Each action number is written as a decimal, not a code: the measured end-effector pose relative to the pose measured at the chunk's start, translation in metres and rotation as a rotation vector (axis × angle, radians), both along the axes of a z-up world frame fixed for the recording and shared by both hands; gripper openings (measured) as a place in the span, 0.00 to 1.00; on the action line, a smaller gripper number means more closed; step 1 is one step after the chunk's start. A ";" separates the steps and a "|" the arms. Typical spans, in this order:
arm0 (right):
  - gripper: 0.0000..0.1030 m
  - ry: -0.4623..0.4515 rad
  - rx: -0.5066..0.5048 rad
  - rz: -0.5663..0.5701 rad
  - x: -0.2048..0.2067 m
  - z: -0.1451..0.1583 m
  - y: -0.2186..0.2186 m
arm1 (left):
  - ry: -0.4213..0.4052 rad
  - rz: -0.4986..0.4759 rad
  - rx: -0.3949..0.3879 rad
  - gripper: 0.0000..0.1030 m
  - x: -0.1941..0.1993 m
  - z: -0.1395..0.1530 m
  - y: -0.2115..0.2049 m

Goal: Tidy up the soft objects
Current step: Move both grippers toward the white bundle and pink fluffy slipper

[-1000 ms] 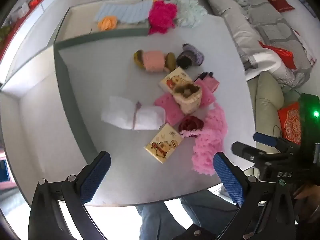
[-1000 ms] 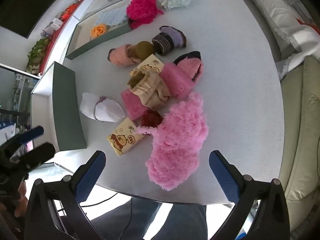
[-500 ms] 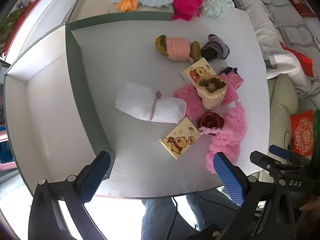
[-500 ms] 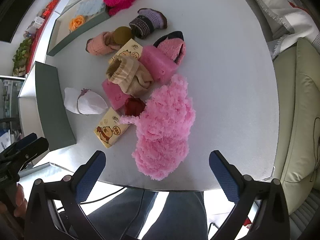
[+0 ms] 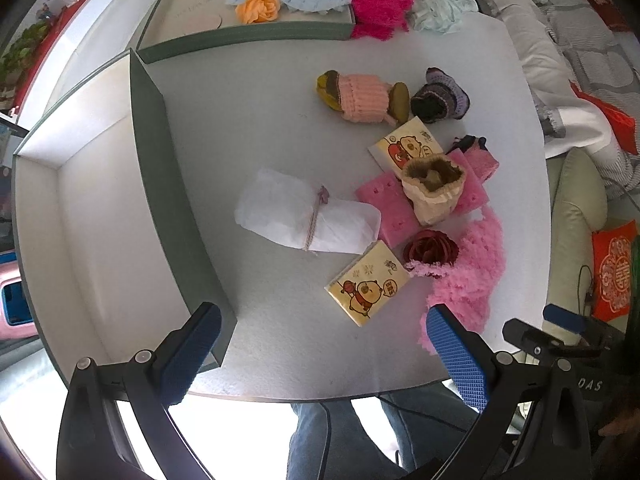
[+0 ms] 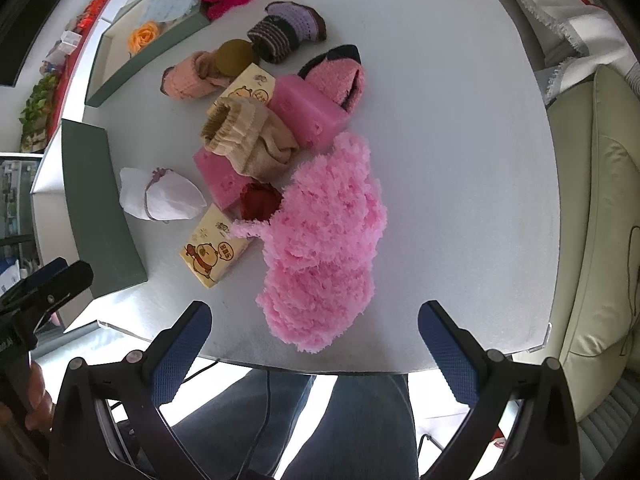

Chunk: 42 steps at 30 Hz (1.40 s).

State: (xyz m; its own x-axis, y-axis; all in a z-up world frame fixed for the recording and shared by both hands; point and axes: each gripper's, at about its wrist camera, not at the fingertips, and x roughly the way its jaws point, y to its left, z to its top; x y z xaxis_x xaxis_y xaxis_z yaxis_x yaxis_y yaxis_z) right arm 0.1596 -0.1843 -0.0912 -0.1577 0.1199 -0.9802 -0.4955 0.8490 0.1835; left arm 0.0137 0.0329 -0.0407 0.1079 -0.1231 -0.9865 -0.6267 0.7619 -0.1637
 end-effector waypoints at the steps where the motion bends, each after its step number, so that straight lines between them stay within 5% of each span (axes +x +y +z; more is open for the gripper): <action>1: 1.00 0.002 0.000 -0.001 0.000 -0.001 0.000 | 0.005 0.000 0.000 1.00 0.001 -0.002 0.001; 21: 1.00 0.036 -0.052 -0.003 0.001 -0.028 -0.005 | 0.061 0.141 -0.073 1.00 0.021 -0.036 0.009; 29: 1.00 0.051 -0.068 0.000 0.002 -0.041 -0.006 | 0.091 0.177 0.052 1.00 0.027 -0.036 0.010; 42: 1.00 0.054 -0.084 0.005 0.005 -0.052 -0.003 | 0.108 0.187 0.086 1.00 0.023 -0.056 0.015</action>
